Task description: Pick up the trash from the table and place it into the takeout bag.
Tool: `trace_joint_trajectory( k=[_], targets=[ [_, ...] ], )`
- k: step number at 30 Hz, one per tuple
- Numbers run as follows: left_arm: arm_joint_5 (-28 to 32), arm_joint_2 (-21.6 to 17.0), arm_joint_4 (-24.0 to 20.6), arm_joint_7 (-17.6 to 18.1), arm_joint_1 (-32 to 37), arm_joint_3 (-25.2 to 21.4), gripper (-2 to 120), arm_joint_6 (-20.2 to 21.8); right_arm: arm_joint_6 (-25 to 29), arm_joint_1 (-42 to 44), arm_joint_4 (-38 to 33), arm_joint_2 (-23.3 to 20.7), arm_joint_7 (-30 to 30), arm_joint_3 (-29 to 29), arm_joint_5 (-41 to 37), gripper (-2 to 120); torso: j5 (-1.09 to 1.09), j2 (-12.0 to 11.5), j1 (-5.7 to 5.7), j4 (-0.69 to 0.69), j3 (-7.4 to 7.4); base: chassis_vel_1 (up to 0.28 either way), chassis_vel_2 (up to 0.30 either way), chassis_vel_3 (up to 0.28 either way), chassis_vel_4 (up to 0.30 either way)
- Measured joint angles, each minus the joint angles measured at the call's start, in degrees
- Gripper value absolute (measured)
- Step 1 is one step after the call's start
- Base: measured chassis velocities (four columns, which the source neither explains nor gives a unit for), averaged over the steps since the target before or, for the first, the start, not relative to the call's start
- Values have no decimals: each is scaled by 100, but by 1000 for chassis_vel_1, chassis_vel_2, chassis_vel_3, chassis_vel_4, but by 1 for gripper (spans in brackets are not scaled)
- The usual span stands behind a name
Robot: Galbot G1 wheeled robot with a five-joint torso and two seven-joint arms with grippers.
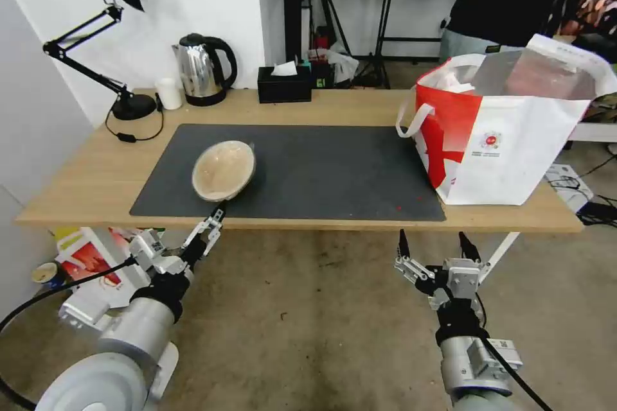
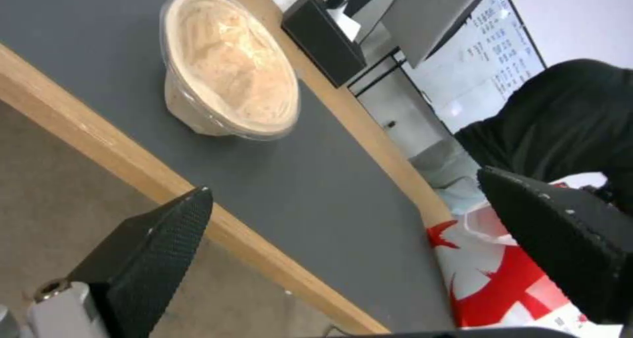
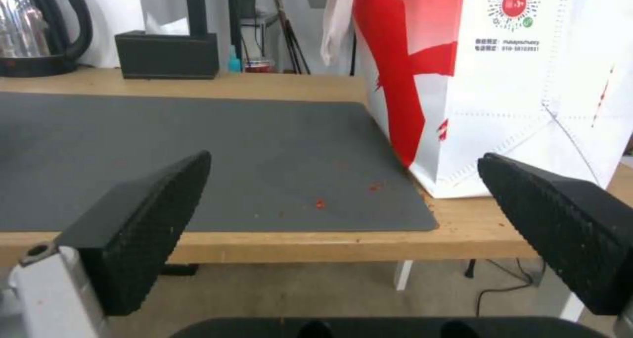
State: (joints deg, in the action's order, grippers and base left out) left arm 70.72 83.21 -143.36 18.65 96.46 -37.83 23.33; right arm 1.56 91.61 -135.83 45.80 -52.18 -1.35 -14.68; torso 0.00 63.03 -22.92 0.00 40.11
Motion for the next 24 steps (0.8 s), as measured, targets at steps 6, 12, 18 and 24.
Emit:
trace_joint_trajectory(
  k=[6, 12, 18, 24],
  targets=[
    [602, -32, 0, 216, -190, -137, 100, 62, 0, 0, 0, 0, 0, -1, 0, 100, 0, 0, 0, -1, 0, 0, 0, 0, 0],
    [621, -80, 1, 220, -269, -212, 100, 18, 0, 0, 0, 0, 0, -1, 0, 100, 0, 0, 0, 0, 0, 0, 0, 0, 0],
    [788, -138, 3, 315, -457, -328, 100, -24, 0, 0, -1, 0, 0, 0, 0, 100, 0, 0, 0, -1, 0, 0, 0, 0, 0],
    [1058, -202, 5, 405, -631, -528, 100, -20, 0, 0, 0, 0, 0, 0, 0, 100, 0, 0, 0, -1, 0, 0, 0, 0, 0]
  ],
)
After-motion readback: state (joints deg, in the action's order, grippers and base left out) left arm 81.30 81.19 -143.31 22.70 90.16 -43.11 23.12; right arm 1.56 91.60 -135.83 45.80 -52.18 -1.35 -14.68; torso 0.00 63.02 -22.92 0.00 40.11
